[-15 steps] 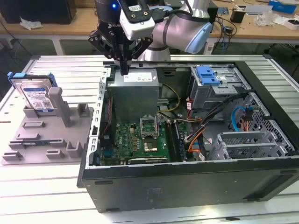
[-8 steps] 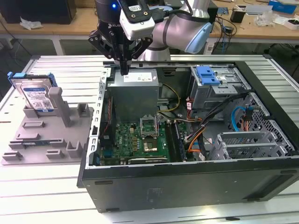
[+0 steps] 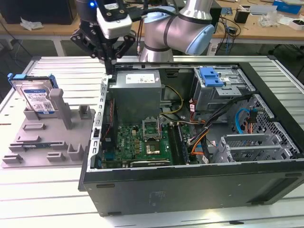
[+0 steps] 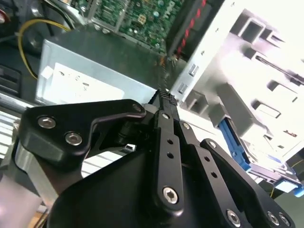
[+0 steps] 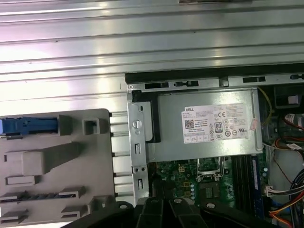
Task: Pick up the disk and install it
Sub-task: 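Reach for the disk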
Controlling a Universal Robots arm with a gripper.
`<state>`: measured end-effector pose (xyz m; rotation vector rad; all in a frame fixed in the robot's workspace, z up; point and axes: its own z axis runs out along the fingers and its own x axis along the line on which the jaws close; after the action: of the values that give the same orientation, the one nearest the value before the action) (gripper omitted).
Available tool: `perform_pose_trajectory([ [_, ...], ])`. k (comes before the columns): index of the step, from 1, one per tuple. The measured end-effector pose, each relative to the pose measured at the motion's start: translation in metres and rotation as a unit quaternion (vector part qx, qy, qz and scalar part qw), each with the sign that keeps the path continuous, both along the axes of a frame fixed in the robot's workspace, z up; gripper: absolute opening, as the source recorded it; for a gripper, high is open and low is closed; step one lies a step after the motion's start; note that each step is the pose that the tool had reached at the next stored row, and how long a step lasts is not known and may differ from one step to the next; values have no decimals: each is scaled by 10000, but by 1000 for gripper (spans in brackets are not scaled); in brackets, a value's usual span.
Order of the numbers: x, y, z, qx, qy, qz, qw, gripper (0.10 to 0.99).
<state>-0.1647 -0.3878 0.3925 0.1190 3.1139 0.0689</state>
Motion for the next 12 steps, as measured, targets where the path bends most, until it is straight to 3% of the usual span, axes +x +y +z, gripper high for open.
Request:
perform_pose_trajectory([
  [6,-262,135,-9,0,11,-1,10000,106],
  [12,-457,243,-19,-1,16,0,10000,106],
])
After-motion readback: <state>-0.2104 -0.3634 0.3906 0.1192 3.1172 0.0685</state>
